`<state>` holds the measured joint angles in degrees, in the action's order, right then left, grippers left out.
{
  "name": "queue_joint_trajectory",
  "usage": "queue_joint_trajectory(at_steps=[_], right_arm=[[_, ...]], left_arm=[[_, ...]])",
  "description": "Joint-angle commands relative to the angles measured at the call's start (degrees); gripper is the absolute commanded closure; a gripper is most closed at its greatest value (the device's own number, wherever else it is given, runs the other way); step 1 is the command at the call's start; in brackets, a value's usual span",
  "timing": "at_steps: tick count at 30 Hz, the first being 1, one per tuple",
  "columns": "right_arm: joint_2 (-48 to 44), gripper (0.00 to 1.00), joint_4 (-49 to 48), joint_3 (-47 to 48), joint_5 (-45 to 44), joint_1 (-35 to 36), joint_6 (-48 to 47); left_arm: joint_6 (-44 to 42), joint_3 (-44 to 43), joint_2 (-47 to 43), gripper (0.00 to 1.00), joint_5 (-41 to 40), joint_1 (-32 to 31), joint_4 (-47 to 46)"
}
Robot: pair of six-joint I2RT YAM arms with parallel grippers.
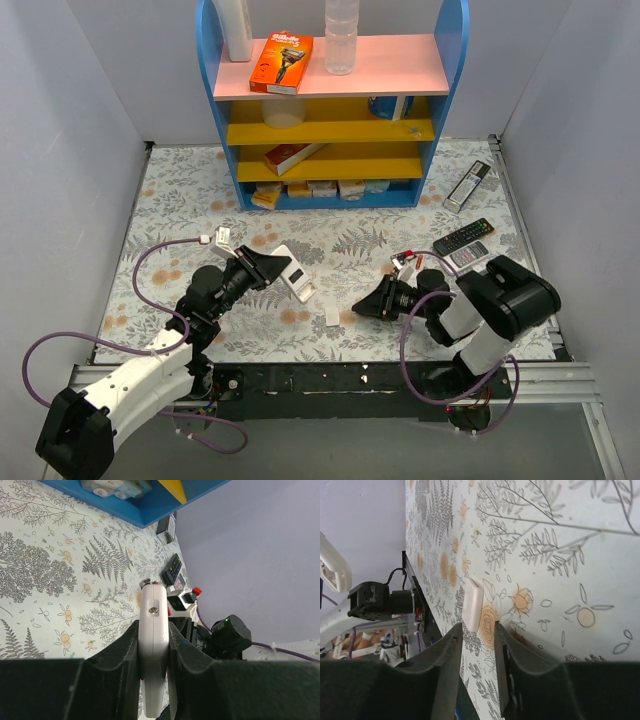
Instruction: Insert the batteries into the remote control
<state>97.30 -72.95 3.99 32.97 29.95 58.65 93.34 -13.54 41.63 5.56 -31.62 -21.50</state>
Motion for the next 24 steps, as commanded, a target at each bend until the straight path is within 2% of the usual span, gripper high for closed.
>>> queue_joint_trajectory(at_steps=[1, 2, 4, 5, 8, 9, 10, 13, 14, 19, 24], right_arm=[[-10.97, 0.54, 15.15, 5.3, -2.11, -0.33, -11.69], [-13.16, 0.51, 27.12, 6.72, -4.64, -0.42, -16.5], [-19.23, 0.42, 38.79, 10.06, -8.34, -0.34, -20.93], [-20.73, 0.41, 47.55, 12.94, -11.58, -0.34, -22.51], [-25.57, 0.32, 61.31, 19.71, -18.78, -0.34, -27.79], [-27.4, 0.3, 69.61, 21.22, -20.73, -0.34, -29.02], [-28.29, 0.25, 72.83, 22.8, -23.19, -0.34, -29.64], [-31.02, 0.18, 87.13, 29.13, -31.98, -0.34, -30.88], [-31.64, 0.17, 89.8, 30.54, -36.35, -0.34, -30.88], [-33.05, 0.1, 102.54, 38.88, -44.74, -0.51, -30.09], [-30.86, 0.18, 108.36, 42.5, -48.52, -2.61, -25.61]], left_arm=[[-1.14, -1.14, -0.84, 0.98, 0.85, 0.33, -0.21], [-1.14, -1.05, -1.02, 0.98, 1.03, 0.33, -0.13], [-1.14, -0.7, -1.37, 0.99, 1.38, 0.33, -0.04], [-1.14, -0.61, -1.55, 0.99, 1.64, 0.33, 0.05], [-1.67, -0.7, -1.72, 0.99, 2.17, 0.33, 1.27], [-1.93, -0.87, -1.72, 1.0, 2.69, 0.33, 1.63], [-2.54, -1.13, -1.9, 1.0, 3.05, 0.33, 1.98], [-2.73, -1.22, -2.77, 1.0, 3.67, 0.33, 2.77], [-2.72, -1.31, -2.95, 1.0, 3.67, 0.33, 3.38], [-3.6, -0.61, -5.15, 1.0, 5.42, 0.33, 4.09], [-4.04, 1.76, -9.18, 1.0, 6.56, 0.33, 4.27]])
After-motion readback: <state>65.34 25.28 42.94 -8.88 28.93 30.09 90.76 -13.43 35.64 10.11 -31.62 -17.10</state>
